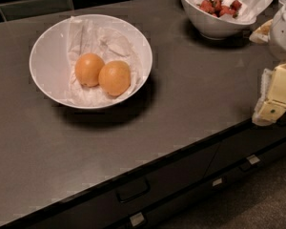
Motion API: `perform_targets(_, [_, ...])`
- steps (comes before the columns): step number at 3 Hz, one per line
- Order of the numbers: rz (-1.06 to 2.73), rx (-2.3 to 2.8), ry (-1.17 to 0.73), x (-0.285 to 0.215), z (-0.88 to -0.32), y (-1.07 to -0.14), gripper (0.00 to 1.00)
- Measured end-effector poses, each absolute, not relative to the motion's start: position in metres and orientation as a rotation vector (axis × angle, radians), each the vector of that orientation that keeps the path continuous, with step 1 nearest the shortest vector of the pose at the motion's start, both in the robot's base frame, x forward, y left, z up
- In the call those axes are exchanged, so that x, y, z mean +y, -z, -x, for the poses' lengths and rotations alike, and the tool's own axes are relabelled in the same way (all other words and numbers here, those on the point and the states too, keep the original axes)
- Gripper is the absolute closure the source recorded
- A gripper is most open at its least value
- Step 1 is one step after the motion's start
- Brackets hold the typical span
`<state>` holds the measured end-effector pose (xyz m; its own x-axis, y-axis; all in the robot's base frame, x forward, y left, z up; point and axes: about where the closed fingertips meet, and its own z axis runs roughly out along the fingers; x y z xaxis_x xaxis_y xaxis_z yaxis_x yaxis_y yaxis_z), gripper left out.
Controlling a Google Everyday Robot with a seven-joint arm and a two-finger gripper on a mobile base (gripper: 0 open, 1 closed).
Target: Pick orange from white bowl
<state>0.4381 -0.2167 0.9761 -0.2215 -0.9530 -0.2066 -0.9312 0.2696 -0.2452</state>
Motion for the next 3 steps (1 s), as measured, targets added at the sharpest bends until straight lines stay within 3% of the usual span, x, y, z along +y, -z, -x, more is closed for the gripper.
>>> perform_targets(2, [1.735, 2.216, 0.100, -0.212, -0.440, -0.979, 0.00])
perform_targets(3, [1.822, 2.134, 0.096, -0.179, -0.450, -0.988, 0.00])
